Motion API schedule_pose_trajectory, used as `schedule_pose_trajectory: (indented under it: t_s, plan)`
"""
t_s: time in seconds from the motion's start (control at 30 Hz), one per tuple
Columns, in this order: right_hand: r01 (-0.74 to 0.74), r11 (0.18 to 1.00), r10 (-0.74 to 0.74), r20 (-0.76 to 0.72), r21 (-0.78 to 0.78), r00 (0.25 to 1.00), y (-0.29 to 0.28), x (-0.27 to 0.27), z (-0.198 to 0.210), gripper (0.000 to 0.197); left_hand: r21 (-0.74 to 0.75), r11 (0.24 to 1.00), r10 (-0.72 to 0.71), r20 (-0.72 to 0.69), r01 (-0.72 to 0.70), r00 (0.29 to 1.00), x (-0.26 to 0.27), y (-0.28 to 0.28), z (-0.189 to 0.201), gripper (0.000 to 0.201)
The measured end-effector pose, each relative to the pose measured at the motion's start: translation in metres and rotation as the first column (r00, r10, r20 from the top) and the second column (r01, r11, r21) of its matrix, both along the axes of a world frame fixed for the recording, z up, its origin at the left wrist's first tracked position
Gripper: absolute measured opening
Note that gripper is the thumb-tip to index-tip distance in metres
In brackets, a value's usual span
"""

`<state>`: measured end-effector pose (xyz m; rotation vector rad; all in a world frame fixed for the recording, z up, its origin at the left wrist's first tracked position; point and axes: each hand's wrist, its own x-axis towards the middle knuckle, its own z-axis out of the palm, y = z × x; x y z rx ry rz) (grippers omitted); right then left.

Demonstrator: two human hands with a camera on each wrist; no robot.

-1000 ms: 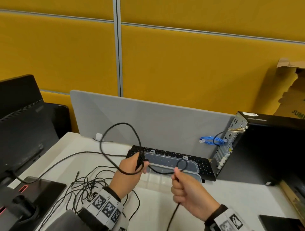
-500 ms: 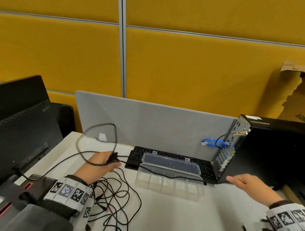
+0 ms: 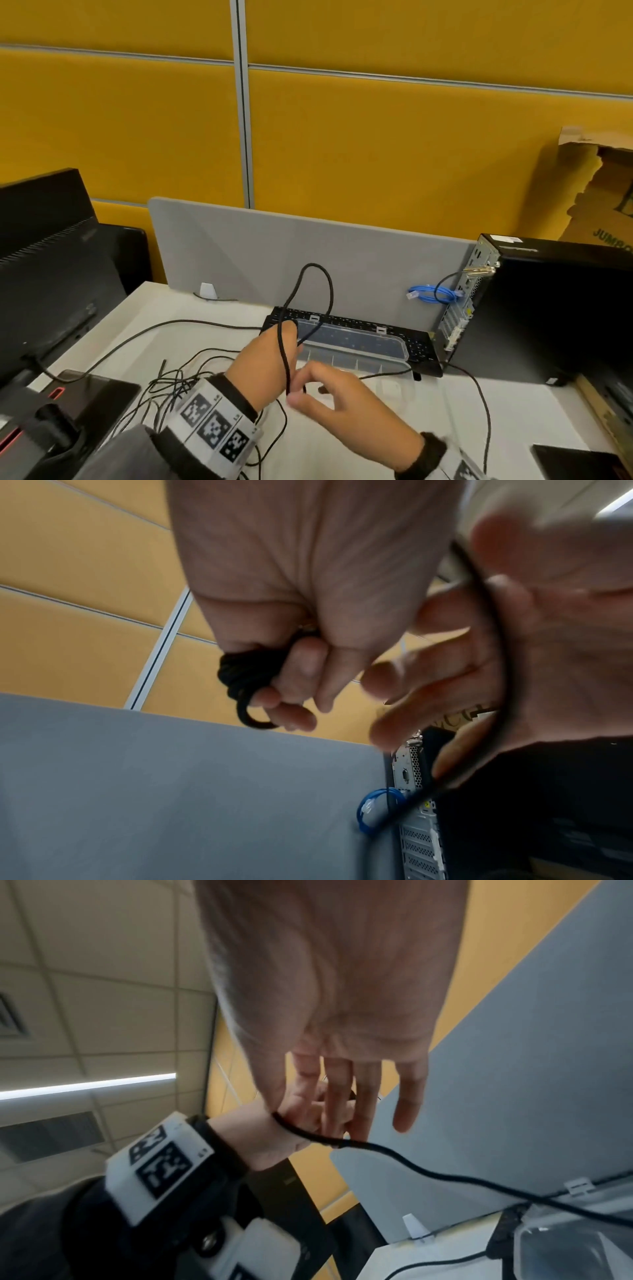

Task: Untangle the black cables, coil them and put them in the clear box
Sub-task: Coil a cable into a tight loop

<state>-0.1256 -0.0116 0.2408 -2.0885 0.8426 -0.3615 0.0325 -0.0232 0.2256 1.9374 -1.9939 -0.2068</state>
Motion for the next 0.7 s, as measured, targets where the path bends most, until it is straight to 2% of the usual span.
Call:
schedule_pose_trajectory:
  t_s: [0.07,0.13,0.2,0.23,0.3,0.37,0.43,0.5,0.57,0.7]
  plan:
    - [-0.048,0.996,0.041,0.082,0.081,0.996,0.002,-0.005,0.006,0.009,-0.032,0.999,0.028,-0.02,-0.029,0.999,0.004,0.001,-0.003,0.015]
    - [-0.139,0.965,0.105,0.157,0.221,0.982,0.005,-0.014,0.014,0.011,-0.04,0.996,0.078,-0.039,-0.079,0.996,0.008,0.001,-0.003,0.018]
    - [-0.113,0.952,0.065,0.172,0.284,0.983,0.006,-0.027,0.022,0.015,-0.002,0.99,0.137,-0.071,-0.138,0.988,0.017,0.0,0.0,0.013]
    - [-0.035,0.968,-0.005,0.158,0.248,0.987,0.002,-0.036,0.026,0.015,0.018,0.985,0.173,-0.079,-0.172,0.982,0.025,-0.001,0.004,0.014]
    - [0.214,0.974,-0.223,0.16,0.076,0.961,-0.015,-0.068,0.03,0.017,0.048,0.967,0.253,-0.044,-0.251,0.966,0.052,0.002,0.01,0.024]
    - [0.494,0.864,-0.472,0.184,-0.096,0.862,-0.039,-0.112,0.035,0.019,0.101,0.939,0.332,-0.008,-0.33,0.943,0.083,0.011,0.017,0.03]
    - [0.648,0.721,-0.638,0.131,-0.245,0.759,-0.056,-0.153,0.034,0.021,0.17,0.924,0.356,-0.058,-0.342,0.933,0.105,0.022,0.022,0.024]
    - [0.683,0.598,-0.741,0.034,-0.419,0.671,-0.068,-0.179,0.023,0.035,0.189,0.935,0.323,-0.114,-0.299,0.94,0.112,0.032,0.026,0.02]
    - [0.634,0.531,-0.802,-0.091,-0.563,0.591,-0.073,-0.192,0.012,0.053,0.198,0.951,0.275,-0.196,-0.236,0.941,0.107,0.038,0.03,0.03]
    - [0.473,0.563,-0.797,-0.294,-0.678,0.527,-0.079,-0.176,-0.01,0.079,0.266,0.96,0.182,-0.347,-0.09,0.92,0.071,0.044,0.034,0.031]
